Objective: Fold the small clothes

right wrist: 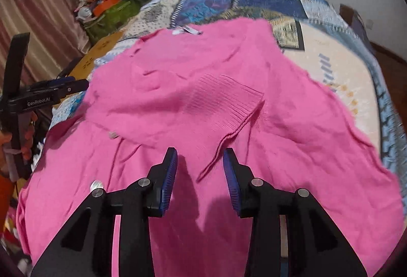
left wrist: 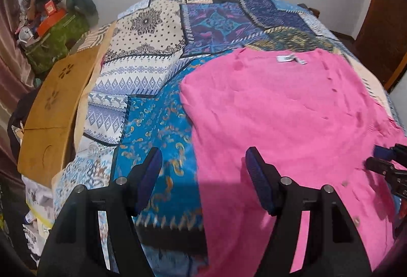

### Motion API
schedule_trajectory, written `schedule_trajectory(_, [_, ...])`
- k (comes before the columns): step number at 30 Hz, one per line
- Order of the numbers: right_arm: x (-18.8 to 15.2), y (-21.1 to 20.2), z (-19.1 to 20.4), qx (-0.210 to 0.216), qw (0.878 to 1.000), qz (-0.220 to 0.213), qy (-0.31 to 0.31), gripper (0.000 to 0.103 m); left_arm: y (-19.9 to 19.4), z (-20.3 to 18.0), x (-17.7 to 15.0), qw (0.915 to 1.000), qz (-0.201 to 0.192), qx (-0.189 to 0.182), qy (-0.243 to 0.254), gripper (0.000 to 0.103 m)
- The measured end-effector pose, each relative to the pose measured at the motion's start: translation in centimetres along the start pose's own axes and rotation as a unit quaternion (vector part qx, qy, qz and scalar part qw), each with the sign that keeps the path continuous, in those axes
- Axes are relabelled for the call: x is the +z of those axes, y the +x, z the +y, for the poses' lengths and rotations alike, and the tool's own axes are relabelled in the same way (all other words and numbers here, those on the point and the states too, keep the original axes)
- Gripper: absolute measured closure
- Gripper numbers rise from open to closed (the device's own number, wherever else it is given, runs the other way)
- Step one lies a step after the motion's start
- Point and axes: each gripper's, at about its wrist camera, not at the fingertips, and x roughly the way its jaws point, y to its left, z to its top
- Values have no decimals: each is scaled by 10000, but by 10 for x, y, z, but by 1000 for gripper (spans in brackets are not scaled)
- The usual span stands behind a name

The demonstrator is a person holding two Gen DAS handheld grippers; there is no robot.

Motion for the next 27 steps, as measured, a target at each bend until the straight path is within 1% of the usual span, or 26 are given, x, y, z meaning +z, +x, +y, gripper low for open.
schedule_trajectory(1, [0,2,-1,33,10000,-29,65,69,6,1,2,10000,29,3,-4,36])
schedule_trajectory(3, [2,3,-1,27,9999,-138,98,77,20,2,8,10000,93,-4,-16,36])
schedule_trajectory(4, [3,2,0,-6,9999,-153,74,91,26,3,12,9999,108,-42,-57,36])
schedule_trajectory(5, [5,2,1,-24,9999,-154,23,96,29,4,14,9999,95,-86,-98,36])
schedule_trajectory(6, [4,1,3,-25,9999,-163,-15,96,31,5,17,9998,62,-111,-139,36])
schedule_trajectory(7, [5,-1,3,-6,9998,-176,-83,99,32,6,19,9998,45,-108,-157,34])
schedule_trajectory(11, [4,-14,4,1,9994,-183,-286,100,35,5,23,9998,-66,158,-41,34])
schedule_trajectory(12, [2,-19,3,6,9993,-187,-311,100,35,3,22,9996,-89,285,16,34])
schedule_trajectory(14, [-1,-22,1,17,9994,-138,-306,100,35,0,22,9992,-106,387,71,34])
schedule_trajectory(16, [-6,-19,-3,-9,9996,-15,-289,100,34,-1,23,9987,-94,487,103,34])
schedule_trajectory(17, [-9,-13,-4,-52,9995,115,-303,100,32,-2,23,9986,-77,519,104,34])
schedule_trajectory(19, [-14,-10,-7,-109,9997,166,-163,100,27,-3,23,9987,-27,496,77,34])
schedule_trajectory(22, [-17,-21,-12,-73,9999,124,54,98,3,-6,16,9995,-94,285,131,34])
schedule_trajectory(24, [-20,-36,-13,-140,9999,3,59,91,-18,-11,8,9993,-198,191,253,34])
schedule_trajectory(26, [-23,-54,-16,-270,9996,-118,35,71,-36,-17,0,9989,-282,136,350,34])
schedule_trajectory(27, [-26,-66,-19,-381,9990,-231,26,67,-45,-20,-4,9988,-315,98,375,34])
